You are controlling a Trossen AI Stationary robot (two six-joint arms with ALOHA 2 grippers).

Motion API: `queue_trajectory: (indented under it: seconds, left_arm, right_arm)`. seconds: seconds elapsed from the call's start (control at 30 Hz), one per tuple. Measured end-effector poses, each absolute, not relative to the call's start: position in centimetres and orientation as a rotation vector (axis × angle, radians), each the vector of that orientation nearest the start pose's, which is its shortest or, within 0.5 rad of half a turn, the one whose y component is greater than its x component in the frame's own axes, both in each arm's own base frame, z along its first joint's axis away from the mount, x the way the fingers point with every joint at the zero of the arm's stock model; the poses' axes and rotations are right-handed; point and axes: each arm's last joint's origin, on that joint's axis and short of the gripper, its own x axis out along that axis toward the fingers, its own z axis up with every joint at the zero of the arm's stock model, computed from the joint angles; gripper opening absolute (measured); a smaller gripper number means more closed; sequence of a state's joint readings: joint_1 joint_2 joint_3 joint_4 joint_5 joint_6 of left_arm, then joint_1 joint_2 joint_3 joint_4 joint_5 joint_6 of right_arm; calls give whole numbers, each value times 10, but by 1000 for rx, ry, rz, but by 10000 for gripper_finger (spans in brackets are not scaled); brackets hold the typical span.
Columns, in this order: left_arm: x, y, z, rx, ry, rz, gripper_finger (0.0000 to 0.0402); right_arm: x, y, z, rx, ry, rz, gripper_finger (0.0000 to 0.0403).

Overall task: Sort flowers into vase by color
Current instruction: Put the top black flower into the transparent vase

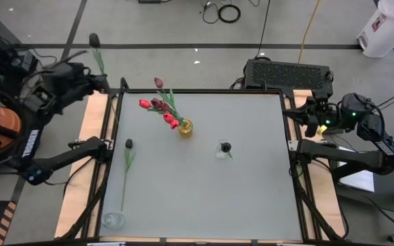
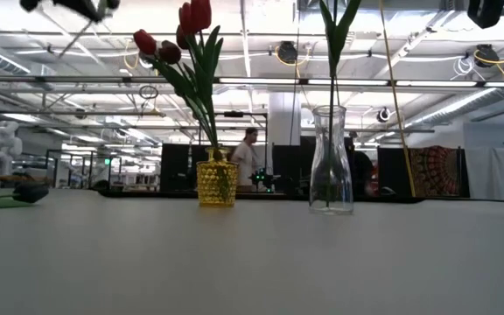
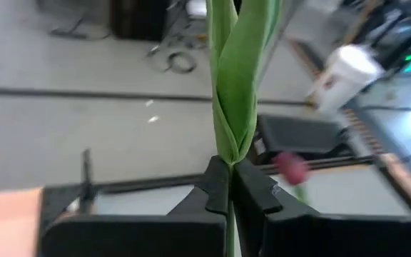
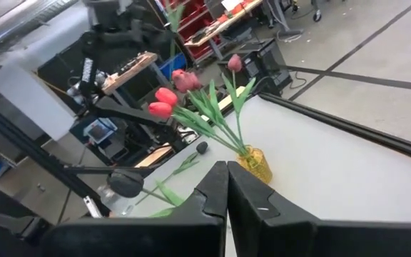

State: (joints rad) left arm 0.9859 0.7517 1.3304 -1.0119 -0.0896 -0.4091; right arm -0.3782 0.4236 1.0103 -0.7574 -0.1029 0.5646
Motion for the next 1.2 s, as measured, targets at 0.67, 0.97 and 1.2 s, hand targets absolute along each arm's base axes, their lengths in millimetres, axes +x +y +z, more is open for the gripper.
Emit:
queue_trajectory:
  seconds: [0.67, 0.97, 1.2]
  left_arm:
    - [48, 53, 509, -347, -187, 572, 4]
    - [66, 68, 529, -342, -298, 301, 4]
    - [87, 76, 533, -331, -289, 151, 4]
  right_arm:
    - [42, -17, 381, 640, 47, -428, 0]
    - [42, -17, 381, 640, 48, -427, 0]
    - [42, -17, 381, 640, 48, -427, 0]
